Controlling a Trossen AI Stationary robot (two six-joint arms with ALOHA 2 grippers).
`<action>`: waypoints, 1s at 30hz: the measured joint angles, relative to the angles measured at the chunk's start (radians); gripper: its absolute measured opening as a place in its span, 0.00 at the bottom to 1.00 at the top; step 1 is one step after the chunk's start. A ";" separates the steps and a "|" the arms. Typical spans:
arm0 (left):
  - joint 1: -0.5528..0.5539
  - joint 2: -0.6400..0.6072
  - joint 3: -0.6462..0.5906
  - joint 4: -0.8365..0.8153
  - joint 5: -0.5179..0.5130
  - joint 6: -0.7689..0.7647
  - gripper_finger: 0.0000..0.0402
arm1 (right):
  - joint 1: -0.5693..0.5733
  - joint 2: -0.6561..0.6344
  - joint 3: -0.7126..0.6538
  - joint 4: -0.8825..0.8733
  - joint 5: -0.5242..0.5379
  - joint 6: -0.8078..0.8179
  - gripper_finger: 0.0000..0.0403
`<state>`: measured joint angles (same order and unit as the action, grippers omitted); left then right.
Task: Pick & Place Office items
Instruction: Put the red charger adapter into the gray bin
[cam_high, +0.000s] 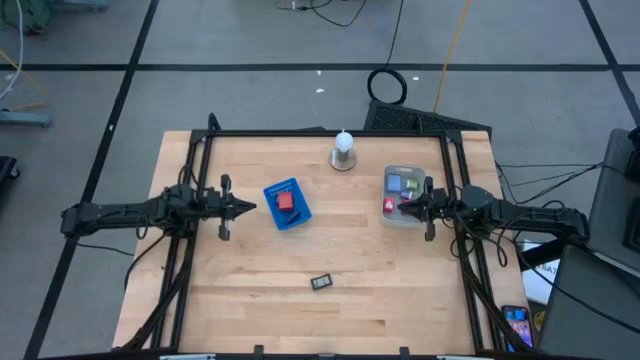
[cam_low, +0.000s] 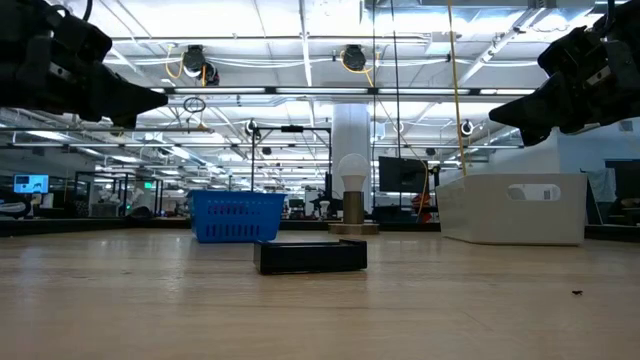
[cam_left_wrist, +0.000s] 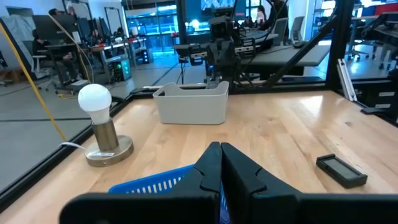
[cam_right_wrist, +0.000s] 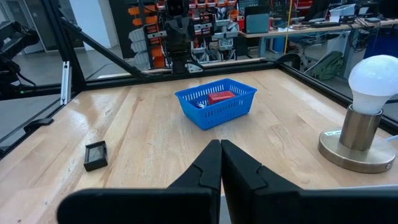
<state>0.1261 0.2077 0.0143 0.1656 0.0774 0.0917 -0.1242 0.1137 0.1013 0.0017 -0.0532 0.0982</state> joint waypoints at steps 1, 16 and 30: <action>0.000 0.000 0.000 -0.001 0.000 0.000 0.01 | 0.000 0.000 0.000 0.000 0.000 -0.003 0.00; 0.000 0.000 0.002 0.117 0.034 -0.023 0.03 | 0.000 0.000 -0.002 0.021 -0.004 -0.034 0.00; 0.000 0.000 0.002 0.151 0.008 -0.080 0.04 | 0.004 0.246 0.221 0.064 -0.005 -0.051 0.00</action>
<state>0.1261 0.2081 0.0166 0.3169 0.0853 0.0121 -0.1200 0.3593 0.3221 0.0655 -0.0578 0.0475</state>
